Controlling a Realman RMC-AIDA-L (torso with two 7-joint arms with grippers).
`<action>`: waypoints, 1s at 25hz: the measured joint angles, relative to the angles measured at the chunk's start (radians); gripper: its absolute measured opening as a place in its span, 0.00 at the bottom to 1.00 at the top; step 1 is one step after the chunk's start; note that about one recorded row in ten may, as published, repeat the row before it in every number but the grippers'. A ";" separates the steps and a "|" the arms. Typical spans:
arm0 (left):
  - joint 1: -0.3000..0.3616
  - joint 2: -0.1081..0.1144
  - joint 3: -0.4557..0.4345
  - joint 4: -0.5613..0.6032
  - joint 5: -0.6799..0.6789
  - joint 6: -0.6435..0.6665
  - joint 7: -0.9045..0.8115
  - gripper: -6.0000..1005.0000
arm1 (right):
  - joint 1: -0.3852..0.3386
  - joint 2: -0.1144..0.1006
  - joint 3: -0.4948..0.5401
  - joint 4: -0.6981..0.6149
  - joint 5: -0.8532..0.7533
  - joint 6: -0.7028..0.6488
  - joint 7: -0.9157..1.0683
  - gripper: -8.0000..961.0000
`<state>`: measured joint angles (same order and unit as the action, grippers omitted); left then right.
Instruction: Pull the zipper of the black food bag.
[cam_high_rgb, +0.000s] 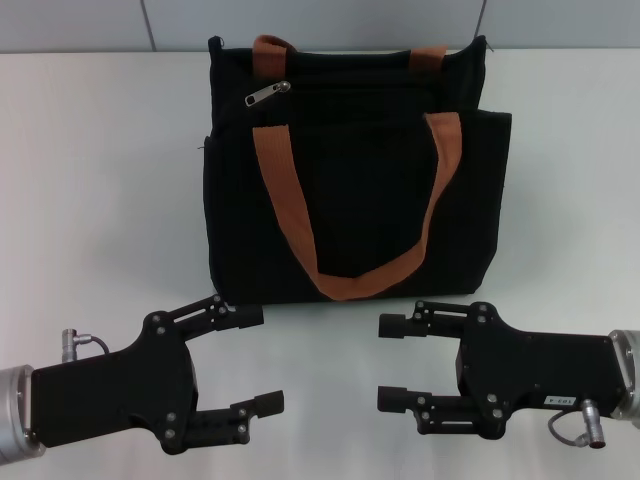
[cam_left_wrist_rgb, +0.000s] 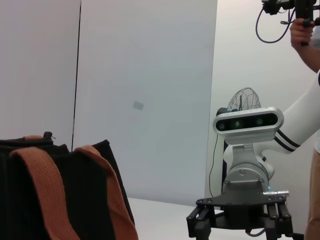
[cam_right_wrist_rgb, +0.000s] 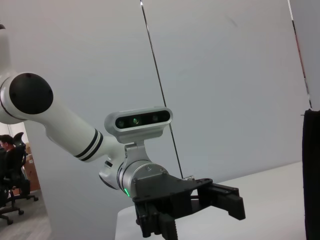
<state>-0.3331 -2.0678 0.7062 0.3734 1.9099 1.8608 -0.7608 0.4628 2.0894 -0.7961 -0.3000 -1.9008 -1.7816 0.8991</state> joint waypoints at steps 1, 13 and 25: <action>0.000 0.000 0.000 -0.001 0.001 0.000 0.000 0.82 | 0.000 0.000 0.000 0.013 0.000 0.001 -0.013 0.73; 0.001 -0.002 -0.010 -0.007 -0.012 0.010 0.010 0.80 | 0.005 0.000 0.006 0.058 0.003 0.014 -0.049 0.73; -0.005 -0.001 -0.258 -0.037 -0.405 -0.170 0.048 0.78 | 0.008 0.000 0.008 0.121 0.003 0.025 -0.094 0.73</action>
<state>-0.3385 -2.0691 0.4481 0.3364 1.5050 1.6909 -0.7125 0.4708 2.0892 -0.7882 -0.1787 -1.8974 -1.7565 0.8051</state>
